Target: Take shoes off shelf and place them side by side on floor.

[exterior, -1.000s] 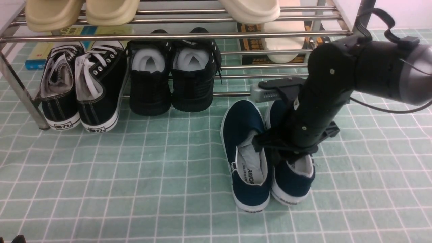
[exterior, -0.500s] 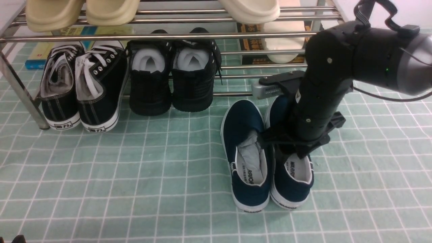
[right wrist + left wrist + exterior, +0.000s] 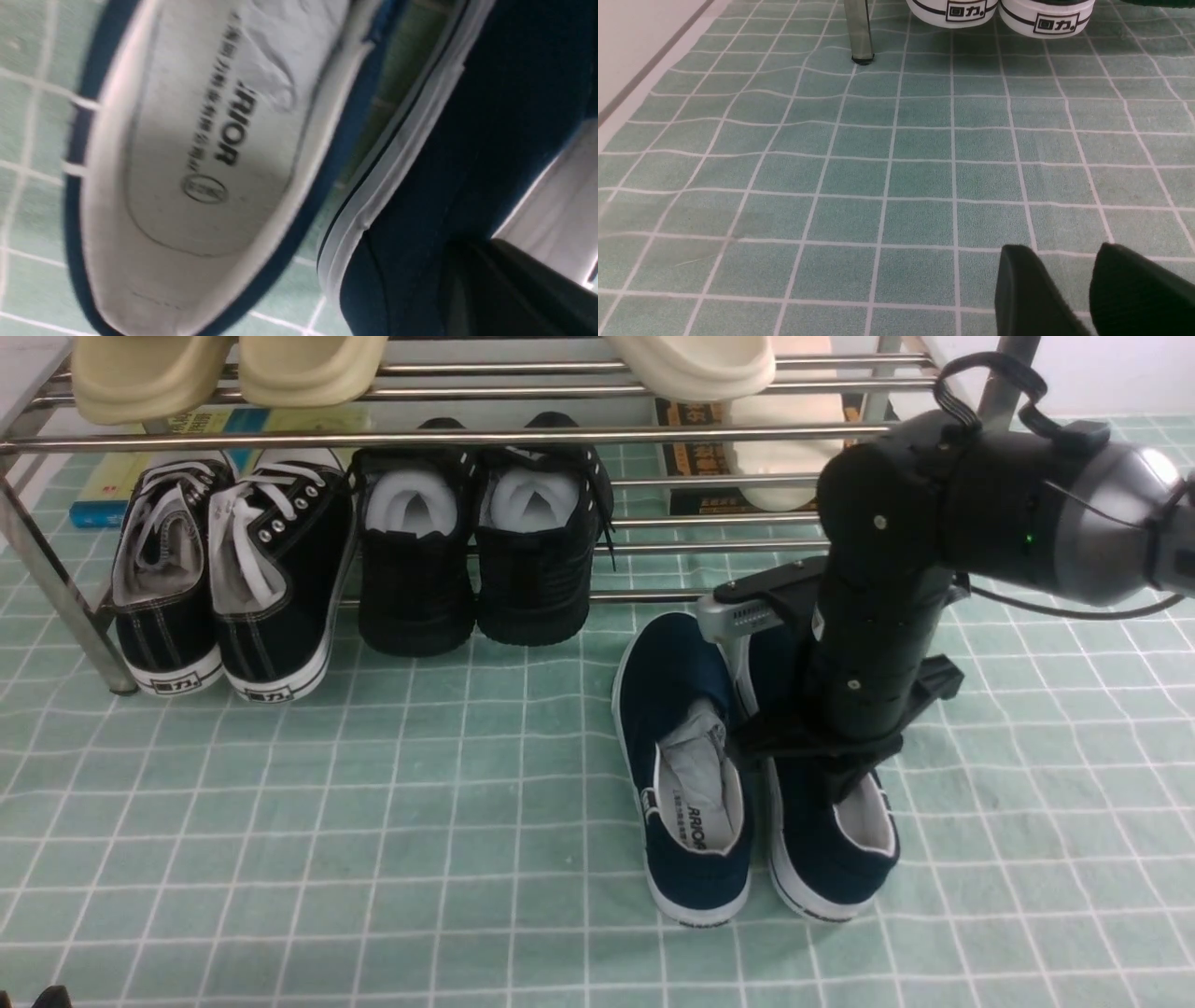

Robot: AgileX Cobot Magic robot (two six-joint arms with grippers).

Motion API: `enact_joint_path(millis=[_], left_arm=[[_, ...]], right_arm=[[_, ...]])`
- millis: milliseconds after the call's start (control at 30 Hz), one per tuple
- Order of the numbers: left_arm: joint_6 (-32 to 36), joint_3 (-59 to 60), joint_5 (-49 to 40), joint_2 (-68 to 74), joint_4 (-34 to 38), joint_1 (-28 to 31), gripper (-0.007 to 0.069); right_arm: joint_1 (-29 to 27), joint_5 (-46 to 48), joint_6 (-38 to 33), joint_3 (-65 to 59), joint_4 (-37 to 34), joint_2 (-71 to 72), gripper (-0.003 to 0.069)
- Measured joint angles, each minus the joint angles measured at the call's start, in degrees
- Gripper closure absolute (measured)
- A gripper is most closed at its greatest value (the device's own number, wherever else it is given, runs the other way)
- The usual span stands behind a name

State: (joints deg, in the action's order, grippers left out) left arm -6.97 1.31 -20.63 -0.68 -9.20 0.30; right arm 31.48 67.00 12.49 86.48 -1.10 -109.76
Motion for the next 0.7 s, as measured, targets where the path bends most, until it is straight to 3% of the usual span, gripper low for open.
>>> enact_joint_path(millis=[333, 600, 700], left_arm=[[0.0, 0.0, 0.0, 0.0, 0.0, 0.0, 0.0383], [0.0, 0.0, 0.0, 0.0, 0.0, 0.0, 0.0383], [0.0, 0.0, 0.0, 0.0, 0.0, 0.0, 0.0383]], right_arm=[[0.0, -0.3, 0.0, 0.1, -0.6, -0.1, 0.0617], [0.0, 2.7, 0.7, 5.4, -3.0, -0.3, 0.0334], [0.0, 2.7, 0.1, 8.7, -3.1, 0.0, 0.0298]])
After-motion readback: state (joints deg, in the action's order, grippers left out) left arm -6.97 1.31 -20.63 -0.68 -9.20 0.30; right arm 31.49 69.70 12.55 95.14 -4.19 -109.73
